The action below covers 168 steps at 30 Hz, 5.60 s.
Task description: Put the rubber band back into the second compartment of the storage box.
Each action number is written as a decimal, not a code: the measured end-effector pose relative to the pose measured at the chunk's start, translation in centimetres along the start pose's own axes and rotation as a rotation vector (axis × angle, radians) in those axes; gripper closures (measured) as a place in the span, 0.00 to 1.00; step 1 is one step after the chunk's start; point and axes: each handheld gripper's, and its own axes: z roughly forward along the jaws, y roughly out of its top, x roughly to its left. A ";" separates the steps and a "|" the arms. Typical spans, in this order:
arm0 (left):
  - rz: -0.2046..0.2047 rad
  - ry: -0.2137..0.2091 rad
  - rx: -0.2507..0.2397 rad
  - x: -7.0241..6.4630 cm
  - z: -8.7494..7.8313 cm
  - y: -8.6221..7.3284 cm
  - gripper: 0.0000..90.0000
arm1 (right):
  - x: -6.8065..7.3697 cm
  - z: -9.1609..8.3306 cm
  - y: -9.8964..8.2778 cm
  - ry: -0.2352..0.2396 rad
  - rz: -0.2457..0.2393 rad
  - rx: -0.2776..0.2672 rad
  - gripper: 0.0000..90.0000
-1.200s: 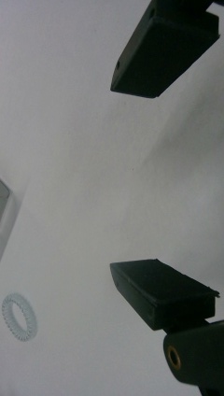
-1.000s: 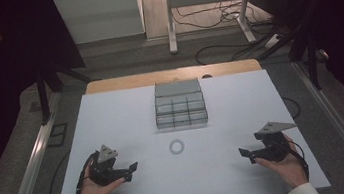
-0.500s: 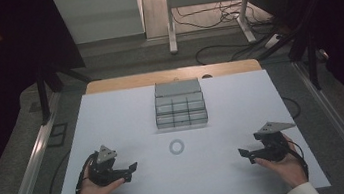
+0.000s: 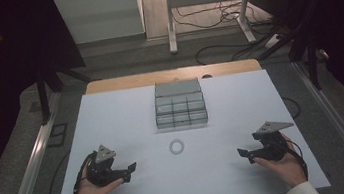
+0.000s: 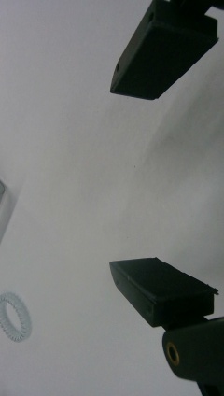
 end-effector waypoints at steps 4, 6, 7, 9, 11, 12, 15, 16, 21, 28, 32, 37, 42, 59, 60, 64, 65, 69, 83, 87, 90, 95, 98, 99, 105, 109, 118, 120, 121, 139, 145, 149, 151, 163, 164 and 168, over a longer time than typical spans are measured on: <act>0.000 0.010 0.013 -0.1 -0.6 0.5 0.10 | 0.0 0.1 0.0 -0.001 -0.001 0.003 0.15; 0.003 0.012 0.021 0.0 -1.2 0.9 0.11 | 0.0 0.1 0.1 0.004 -0.002 0.003 0.15; 0.004 0.012 0.024 0.1 -1.4 1.1 0.11 | 0.1 0.1 0.1 0.004 -0.003 0.004 0.15; -0.001 0.008 0.026 0.2 -1.8 1.4 0.12 | 0.1 0.1 0.1 0.005 -0.004 0.004 0.15; -0.006 -0.003 0.032 0.3 -2.1 1.8 0.13 | 0.1 0.1 0.1 0.005 -0.004 0.004 0.15; -0.008 -0.005 0.039 0.4 -2.2 2.0 0.13 | 0.1 0.1 0.1 0.004 -0.004 0.004 0.15; -0.008 -0.001 0.058 0.6 -2.3 2.2 0.13 | 0.0 0.1 0.1 0.004 -0.004 0.005 0.15; -0.011 -0.001 0.064 0.6 -2.3 2.3 0.13 | 0.1 0.1 0.1 0.004 -0.005 0.005 0.16; -0.022 -0.012 0.114 1.0 -2.4 2.1 0.14 | 0.1 0.2 0.0 0.006 -0.006 0.009 0.15; -0.022 -0.026 0.193 1.2 -1.9 2.7 0.14 | 0.1 0.2 0.0 0.005 -0.008 0.012 0.16; -0.005 -0.033 0.230 1.1 -1.7 3.3 0.14 | 0.1 0.2 0.0 0.005 -0.008 0.012 0.15; 0.008 -0.042 0.249 0.8 -1.3 3.9 0.14 | 0.1 0.2 0.0 0.007 -0.007 0.011 0.15; 0.020 -0.042 0.268 0.6 -1.0 4.7 0.14 | 0.1 0.2 0.0 0.008 -0.007 0.009 0.15; 0.061 -0.040 0.286 -0.1 0.6 6.7 0.15 | 0.0 0.2 0.0 0.002 -0.004 0.010 0.16; 0.068 -0.045 0.291 -0.2 0.9 7.0 0.15 | 0.0 0.2 0.0 0.002 -0.004 0.010 0.16; 0.078 -0.045 0.294 -0.5 1.1 7.4 0.15 | 0.1 0.2 0.0 0.002 -0.004 0.011 0.16; 0.085 -0.045 0.296 -0.6 1.2 7.7 0.15 | 0.1 0.3 0.0 0.003 -0.006 0.011 0.16; 0.095 -0.045 0.302 -0.9 1.7 8.2 0.15 | 0.1 0.3 0.0 0.003 -0.006 0.012 0.16; 0.134 -0.049 0.329 -1.8 3.8 9.9 0.15 | 0.0 0.3 0.0 0.003 -0.008 0.015 0.16; 0.142 -0.050 0.342 -2.0 4.6 10.3 0.15 | 0.0 0.3 0.0 0.001 -0.008 0.015 0.16; 0.148 -0.052 0.351 -2.2 5.3 10.7 0.15 | 0.0 0.3 0.0 0.003 -0.009 0.015 0.16; 0.154 -0.058 0.357 -2.7 6.3 11.3 0.15 | 0.1 0.3 0.0 0.002 -0.010 0.017 0.16; 0.170 -0.066 0.368 -3.2 7.1 11.9 0.15 | 0.1 0.4 0.0 0.002 -0.011 0.019 0.16; 0.171 -0.073 0.369 -3.6 7.6 12.2 0.15 | 0.1 0.4 0.0 0.003 -0.010 0.019 0.16; 0.188 -0.079 0.388 -4.3 8.9 12.8 0.14 | 0.0 0.4 0.0 0.003 -0.011 0.019 0.16; 0.193 -0.086 0.389 -4.8 9.7 13.4 0.15 | 0.0 0.4 0.0 0.005 -0.012 0.020 0.16; 0.195 -0.088 0.414 -5.3 11.2 13.7 0.15 | 0.0 0.4 0.0 0.003 -0.013 0.022 0.16; 0.199 -0.089 0.424 -5.3 11.5 13.6 0.15 | 0.0 0.4 0.0 0.002 -0.015 0.025 0.16; 0.198 -0.089 0.426 -5.3 11.7 13.5 0.15 | 0.0 0.4 0.0 0.002 -0.016 0.026 0.16; 0.217 -0.110 0.474 -6.1 13.8 12.6 0.28 | 0.0 0.5 0.0 -0.001 -0.017 0.029 0.16; 0.237 -0.109 0.479 -6.4 14.2 12.4 0.44 | 0.0 0.5 0.0 -0.003 -0.017 0.030 0.16; 0.247 -0.125 0.478 -6.7 14.1 12.5 0.56 | 0.0 0.4 0.0 -0.006 -0.017 0.028 0.16; 0.242 -0.131 0.482 -6.6 14.0 12.5 0.62 | 0.0 0.4 0.0 -0.006 -0.017 0.029 0.16; 0.212 -0.147 0.484 -6.3 14.0 12.6 0.90 | 0.0 0.4 0.0 -0.010 -0.019 0.031 0.16; 0.211 -0.150 0.483 -6.3 14.0 12.6 0.90 | 0.0 0.4 0.0 -0.010 -0.020 0.032 0.16; 0.199 -0.168 0.481 -6.0 13.9 12.6 0.91 | 0.0 0.4 0.0 -0.010 -0.021 0.032 0.16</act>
